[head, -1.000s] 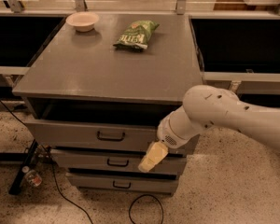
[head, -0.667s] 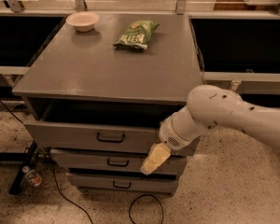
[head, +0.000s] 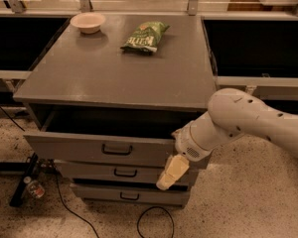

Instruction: Open top drawer

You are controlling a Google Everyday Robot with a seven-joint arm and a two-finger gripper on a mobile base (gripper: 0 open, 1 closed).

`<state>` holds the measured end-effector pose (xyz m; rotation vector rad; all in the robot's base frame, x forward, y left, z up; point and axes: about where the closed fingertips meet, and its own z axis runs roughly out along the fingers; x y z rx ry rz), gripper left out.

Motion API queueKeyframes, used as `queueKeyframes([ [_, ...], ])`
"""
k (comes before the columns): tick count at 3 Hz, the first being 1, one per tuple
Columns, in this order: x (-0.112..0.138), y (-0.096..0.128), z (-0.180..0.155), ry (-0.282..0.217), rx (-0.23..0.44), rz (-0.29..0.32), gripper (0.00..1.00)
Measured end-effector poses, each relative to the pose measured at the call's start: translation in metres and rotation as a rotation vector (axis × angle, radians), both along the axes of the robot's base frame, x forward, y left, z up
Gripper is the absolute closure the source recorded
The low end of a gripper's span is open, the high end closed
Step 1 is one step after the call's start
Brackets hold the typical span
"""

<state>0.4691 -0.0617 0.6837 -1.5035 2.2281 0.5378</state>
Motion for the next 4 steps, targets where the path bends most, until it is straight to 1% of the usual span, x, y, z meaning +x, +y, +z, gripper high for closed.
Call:
queueKeyframes([
  [1,-0.009,-0.006,0.006,-0.009,0.034,0.079,0.00],
  [2,-0.008,-0.006,0.006,-0.019,0.033,0.090,0.00],
  [3,-0.003,-0.004,0.005,-0.025,0.040,0.068,0.00],
  [4,0.018,0.007,-0.010,-0.043,-0.004,-0.002,0.00],
])
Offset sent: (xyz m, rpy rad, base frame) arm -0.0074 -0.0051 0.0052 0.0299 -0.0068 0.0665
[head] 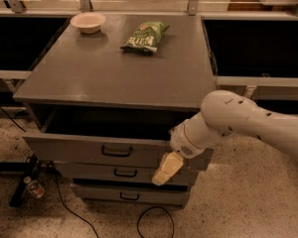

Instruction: Open top drawer

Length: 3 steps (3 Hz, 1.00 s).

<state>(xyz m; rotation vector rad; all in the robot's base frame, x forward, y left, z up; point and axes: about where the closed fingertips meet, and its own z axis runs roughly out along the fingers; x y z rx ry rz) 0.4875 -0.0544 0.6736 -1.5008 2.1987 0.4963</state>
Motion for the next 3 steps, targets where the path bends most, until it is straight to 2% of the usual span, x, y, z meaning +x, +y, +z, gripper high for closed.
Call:
queueKeyframes([
  [1,0.000,0.000,0.000,0.000,0.000,0.001,0.00],
  [2,-0.008,0.001,-0.001,0.013,0.000,0.035,0.00],
  [3,-0.026,-0.003,-0.003,0.045,0.011,0.073,0.00],
])
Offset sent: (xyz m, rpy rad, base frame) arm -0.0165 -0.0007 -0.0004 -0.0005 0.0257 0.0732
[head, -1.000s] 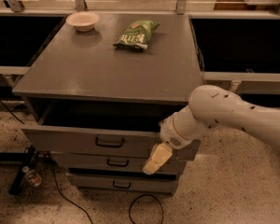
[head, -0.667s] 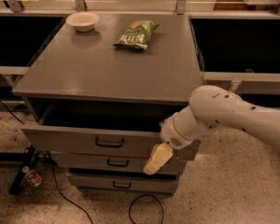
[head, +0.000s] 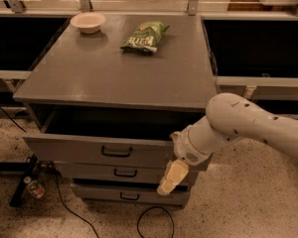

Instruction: Open top drawer

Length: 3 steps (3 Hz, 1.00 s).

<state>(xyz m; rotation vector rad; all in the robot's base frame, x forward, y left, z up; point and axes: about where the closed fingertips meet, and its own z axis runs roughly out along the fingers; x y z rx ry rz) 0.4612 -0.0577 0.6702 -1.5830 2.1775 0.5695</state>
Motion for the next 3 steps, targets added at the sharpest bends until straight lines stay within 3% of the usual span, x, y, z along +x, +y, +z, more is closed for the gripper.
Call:
queueKeyframes([
  [3,-0.042,-0.016,0.008,0.054,0.072,0.139,0.00],
])
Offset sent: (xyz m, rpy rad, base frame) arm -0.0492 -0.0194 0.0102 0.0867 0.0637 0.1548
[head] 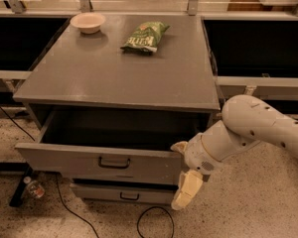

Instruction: Open top drawer

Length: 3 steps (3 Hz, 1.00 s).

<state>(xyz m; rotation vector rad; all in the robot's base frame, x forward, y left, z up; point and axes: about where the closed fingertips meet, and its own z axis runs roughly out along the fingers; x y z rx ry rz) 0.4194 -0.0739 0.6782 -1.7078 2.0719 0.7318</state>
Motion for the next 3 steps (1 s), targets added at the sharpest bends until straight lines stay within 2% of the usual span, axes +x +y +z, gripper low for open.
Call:
queueKeyframes([
  [1,-0.011,-0.007,0.007,-0.009,0.024,0.060,0.00],
  [2,-0.023,-0.017,0.016,-0.025,0.067,0.144,0.00],
  [3,-0.024,-0.016,0.015,-0.031,0.066,0.161,0.00],
])
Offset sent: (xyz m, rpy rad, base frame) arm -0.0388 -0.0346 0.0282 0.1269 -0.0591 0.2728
